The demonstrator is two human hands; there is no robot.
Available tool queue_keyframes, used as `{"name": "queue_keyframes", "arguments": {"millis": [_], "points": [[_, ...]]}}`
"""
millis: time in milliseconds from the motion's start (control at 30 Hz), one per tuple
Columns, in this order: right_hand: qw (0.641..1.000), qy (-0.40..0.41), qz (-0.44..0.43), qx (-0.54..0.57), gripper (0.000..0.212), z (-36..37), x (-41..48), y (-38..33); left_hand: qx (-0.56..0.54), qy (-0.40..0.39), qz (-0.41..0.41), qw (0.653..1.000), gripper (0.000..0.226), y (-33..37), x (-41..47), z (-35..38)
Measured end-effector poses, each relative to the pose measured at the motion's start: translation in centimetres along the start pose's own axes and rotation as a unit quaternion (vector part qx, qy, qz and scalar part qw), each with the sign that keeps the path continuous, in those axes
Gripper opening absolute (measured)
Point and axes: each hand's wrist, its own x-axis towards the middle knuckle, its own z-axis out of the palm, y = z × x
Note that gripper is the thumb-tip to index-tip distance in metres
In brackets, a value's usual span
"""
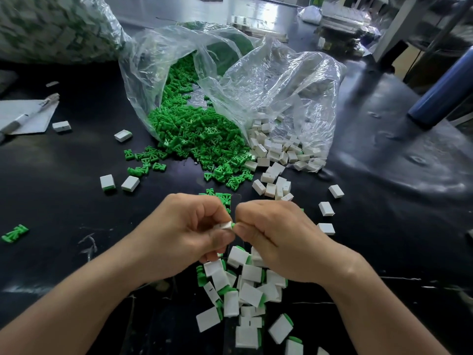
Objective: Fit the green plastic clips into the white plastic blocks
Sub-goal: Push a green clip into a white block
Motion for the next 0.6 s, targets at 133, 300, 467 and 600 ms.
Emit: {"name": "queue_keyframes", "arguments": {"millis": [133,300,467,600], "points": [[0.998,-0.037,-0.008,-0.058,0.025,0.1,0.0,0.0,0.064,-0.007,0.026,0.998,0.013,-0.5,-0.1,-0.1],[0.996,-0.043,-0.028,-0.079,0.024,0.3,0.1,-0.1,0.107,-0.019,0.021,0.994,0.011,-0.5,-0.2,0.0],[0.995,0.083,0.024,0.055,0.018,0.6,0.3,0.1,0.015,0.040,0.028,0.999,0.019,0.3,0.2,0.0],[0.975,0.147,0.062,0.154,0.019,1.1,0.4,0.2,-0.033,0.057,0.013,0.998,0.020,0.7,0.3,0.3]]}}
